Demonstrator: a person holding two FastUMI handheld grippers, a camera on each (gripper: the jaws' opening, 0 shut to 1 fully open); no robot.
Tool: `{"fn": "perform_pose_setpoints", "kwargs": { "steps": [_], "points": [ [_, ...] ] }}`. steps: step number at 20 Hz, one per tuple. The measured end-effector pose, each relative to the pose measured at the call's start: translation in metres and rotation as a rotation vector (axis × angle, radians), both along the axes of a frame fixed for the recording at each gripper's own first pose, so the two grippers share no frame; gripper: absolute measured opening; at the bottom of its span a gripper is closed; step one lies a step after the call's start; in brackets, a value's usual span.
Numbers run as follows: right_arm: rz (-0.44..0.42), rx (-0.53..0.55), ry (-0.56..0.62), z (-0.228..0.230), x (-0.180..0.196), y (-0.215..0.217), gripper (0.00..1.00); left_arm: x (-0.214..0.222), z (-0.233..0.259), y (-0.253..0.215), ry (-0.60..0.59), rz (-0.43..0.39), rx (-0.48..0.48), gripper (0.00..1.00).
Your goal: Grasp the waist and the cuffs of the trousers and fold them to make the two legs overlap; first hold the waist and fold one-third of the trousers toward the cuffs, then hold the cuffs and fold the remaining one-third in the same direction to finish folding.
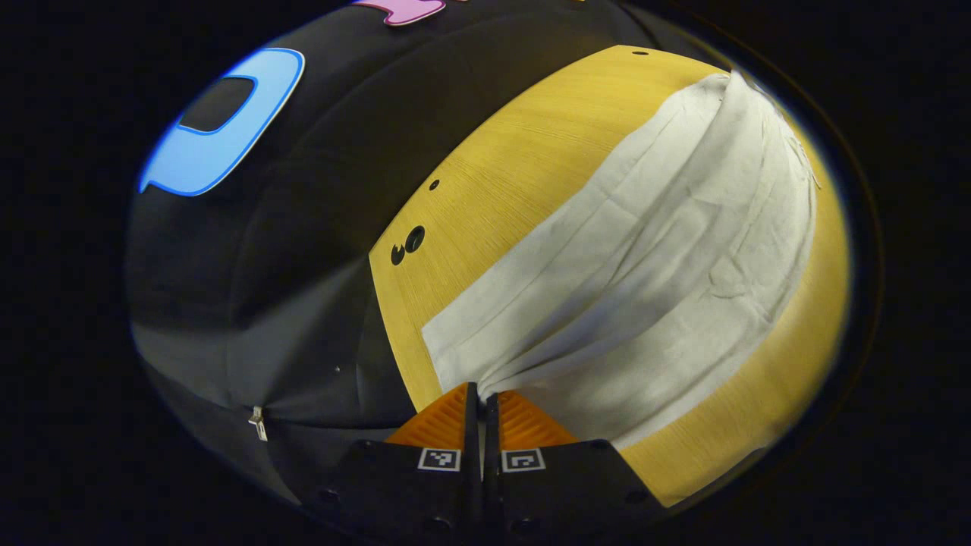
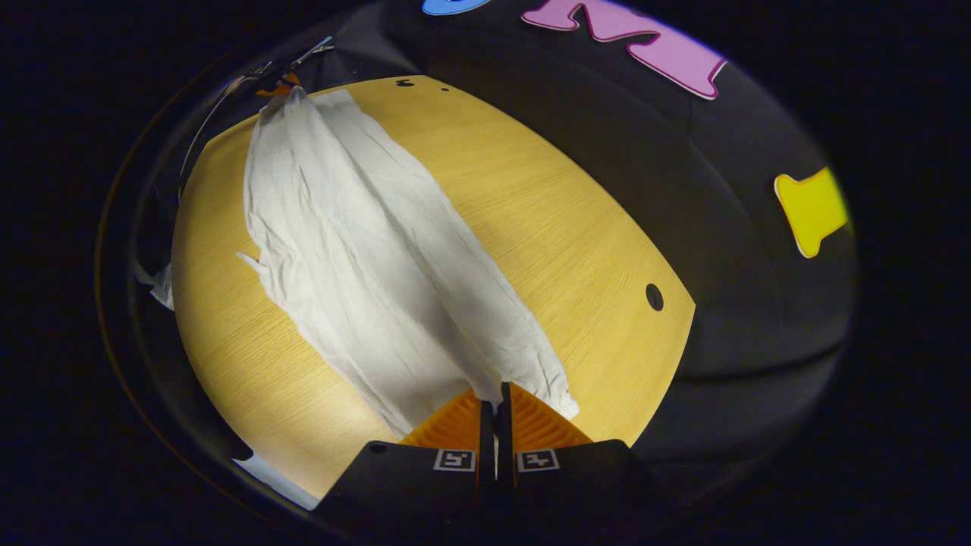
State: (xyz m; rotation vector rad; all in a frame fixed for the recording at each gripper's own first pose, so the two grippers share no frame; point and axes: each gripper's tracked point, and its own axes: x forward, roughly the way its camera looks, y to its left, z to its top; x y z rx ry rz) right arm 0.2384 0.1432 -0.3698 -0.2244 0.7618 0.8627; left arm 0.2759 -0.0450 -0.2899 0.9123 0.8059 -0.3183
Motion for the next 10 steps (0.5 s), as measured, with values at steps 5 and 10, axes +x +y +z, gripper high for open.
{"fn": "perform_pose_setpoints", "kwargs": {
  "steps": [5,10],
  "points": [
    [-0.071,0.06,0.169,-0.029,0.022,0.02,0.05,0.025,-0.036,-0.001,0.069,0.03,0.023,0.05],
    [-0.086,0.071,0.322,-0.053,0.018,0.037,0.05,0.036,-0.066,-0.002,0.149,0.047,0.053,0.05]
  ]
}}
